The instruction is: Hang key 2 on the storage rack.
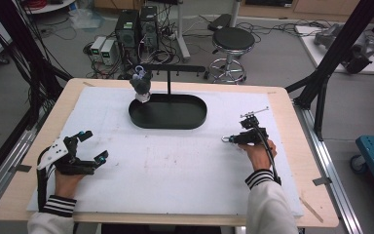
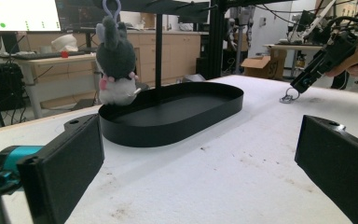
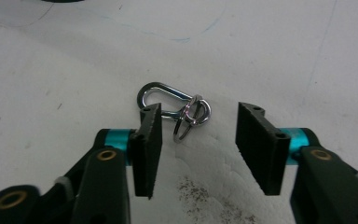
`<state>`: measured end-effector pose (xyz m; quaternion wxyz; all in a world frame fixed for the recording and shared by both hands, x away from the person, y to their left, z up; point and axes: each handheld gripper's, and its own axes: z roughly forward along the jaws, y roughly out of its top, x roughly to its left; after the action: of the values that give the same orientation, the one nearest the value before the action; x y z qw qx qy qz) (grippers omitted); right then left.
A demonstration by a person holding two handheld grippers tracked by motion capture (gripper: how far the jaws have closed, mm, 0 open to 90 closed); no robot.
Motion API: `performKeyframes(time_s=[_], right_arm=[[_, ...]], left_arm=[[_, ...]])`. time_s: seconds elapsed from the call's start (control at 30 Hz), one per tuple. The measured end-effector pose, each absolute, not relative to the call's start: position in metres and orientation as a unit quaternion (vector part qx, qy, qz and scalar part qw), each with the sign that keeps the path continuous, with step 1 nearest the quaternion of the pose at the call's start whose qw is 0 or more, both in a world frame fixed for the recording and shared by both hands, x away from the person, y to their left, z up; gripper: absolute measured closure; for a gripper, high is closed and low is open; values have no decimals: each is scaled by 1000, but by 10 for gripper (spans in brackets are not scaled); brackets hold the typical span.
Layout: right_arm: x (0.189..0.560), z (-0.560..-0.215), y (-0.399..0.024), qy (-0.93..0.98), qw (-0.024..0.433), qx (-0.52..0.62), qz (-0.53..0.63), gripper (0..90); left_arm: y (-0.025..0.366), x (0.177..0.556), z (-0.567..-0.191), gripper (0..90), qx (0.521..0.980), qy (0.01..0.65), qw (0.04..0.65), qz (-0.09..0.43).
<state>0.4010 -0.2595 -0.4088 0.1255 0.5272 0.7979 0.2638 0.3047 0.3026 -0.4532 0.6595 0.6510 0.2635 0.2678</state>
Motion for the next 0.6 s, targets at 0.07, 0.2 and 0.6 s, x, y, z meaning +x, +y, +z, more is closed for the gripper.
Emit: performKeyframes(time_s=[0.07, 0.2, 0.6], right_arm=[[402, -410, -259, 797, 121, 530, 261, 558], [404, -412, -260, 793, 110, 540, 260, 639], [408, -415, -264, 785, 90, 549, 274, 788]], left_arm=[[303, 305, -453, 17, 651, 264, 660, 267], [303, 305, -453, 17, 651, 264, 660, 267], [303, 305, -453, 17, 651, 265, 659, 268]])
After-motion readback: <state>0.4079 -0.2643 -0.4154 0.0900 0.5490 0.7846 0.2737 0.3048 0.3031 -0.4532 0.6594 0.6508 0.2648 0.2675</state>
